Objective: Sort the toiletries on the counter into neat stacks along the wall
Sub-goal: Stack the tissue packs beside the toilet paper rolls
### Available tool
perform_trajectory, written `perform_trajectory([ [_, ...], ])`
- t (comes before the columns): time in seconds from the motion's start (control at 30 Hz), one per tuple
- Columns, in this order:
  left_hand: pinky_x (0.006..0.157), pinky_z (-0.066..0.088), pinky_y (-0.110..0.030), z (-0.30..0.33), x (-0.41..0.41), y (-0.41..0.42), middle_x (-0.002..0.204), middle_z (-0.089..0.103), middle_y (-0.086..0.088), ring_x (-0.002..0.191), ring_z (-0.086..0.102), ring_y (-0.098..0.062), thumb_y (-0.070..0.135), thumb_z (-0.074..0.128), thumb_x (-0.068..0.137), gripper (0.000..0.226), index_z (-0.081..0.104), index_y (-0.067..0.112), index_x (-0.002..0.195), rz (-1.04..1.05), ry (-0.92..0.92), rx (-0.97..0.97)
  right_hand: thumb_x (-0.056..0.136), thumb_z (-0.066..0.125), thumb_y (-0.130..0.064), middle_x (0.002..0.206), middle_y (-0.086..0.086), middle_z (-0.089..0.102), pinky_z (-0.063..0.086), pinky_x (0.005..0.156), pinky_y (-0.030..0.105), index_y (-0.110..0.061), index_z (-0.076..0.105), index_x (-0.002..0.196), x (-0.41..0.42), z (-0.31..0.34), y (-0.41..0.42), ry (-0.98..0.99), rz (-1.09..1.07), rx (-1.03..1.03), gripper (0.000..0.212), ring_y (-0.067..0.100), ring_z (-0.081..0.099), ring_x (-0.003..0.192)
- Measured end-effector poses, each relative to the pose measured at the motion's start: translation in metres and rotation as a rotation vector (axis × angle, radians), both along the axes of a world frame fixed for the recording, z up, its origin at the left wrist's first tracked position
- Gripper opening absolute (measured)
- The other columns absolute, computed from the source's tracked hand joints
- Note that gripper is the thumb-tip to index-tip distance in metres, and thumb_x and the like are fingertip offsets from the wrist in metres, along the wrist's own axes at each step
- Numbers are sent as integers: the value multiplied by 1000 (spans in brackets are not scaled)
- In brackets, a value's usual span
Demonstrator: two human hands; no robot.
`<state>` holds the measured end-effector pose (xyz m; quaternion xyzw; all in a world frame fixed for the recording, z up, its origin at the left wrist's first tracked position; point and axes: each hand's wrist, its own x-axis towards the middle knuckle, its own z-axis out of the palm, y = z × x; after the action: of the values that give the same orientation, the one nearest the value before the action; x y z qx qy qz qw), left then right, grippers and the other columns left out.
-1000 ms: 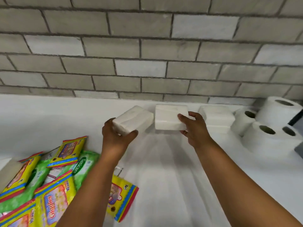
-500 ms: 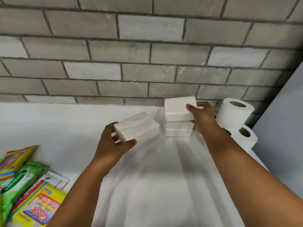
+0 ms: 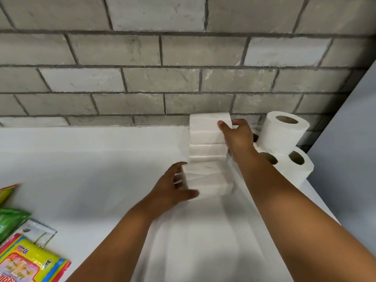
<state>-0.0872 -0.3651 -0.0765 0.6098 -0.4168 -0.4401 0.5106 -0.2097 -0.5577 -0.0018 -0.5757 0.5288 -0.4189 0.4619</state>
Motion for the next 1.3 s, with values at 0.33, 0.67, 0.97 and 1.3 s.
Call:
perform_trajectory([
  [0.33,91,55,-33,-20,-2,-34,117,69,5,106,67,-11,4,82,72,71,50,31,130,27,-7,15,90,54,-55,122,6,59,46,94,35,-14,50,130,-7,1,-5,250,62,-120,57,26,56,116],
  [0.67,82,53,-20,-25,1,-39,124,63,13,108,65,-3,-2,76,78,78,41,40,134,39,39,-34,88,66,-37,148,-1,41,22,110,23,-28,57,131,-15,-6,-11,481,428,-562,45,18,33,138],
  [0.97,78,54,-21,-17,-8,-43,113,70,9,104,69,-11,-5,75,77,77,47,51,121,27,43,-81,91,62,-38,152,-3,36,20,113,26,-30,54,135,-10,-7,-8,501,407,-543,46,16,28,142],
  [1.3,110,39,-36,0,1,-15,153,33,5,135,39,-18,32,83,73,100,22,26,152,121,-144,52,90,51,-59,161,0,19,16,117,45,-37,38,144,-19,13,45,682,341,-690,60,26,7,149],
])
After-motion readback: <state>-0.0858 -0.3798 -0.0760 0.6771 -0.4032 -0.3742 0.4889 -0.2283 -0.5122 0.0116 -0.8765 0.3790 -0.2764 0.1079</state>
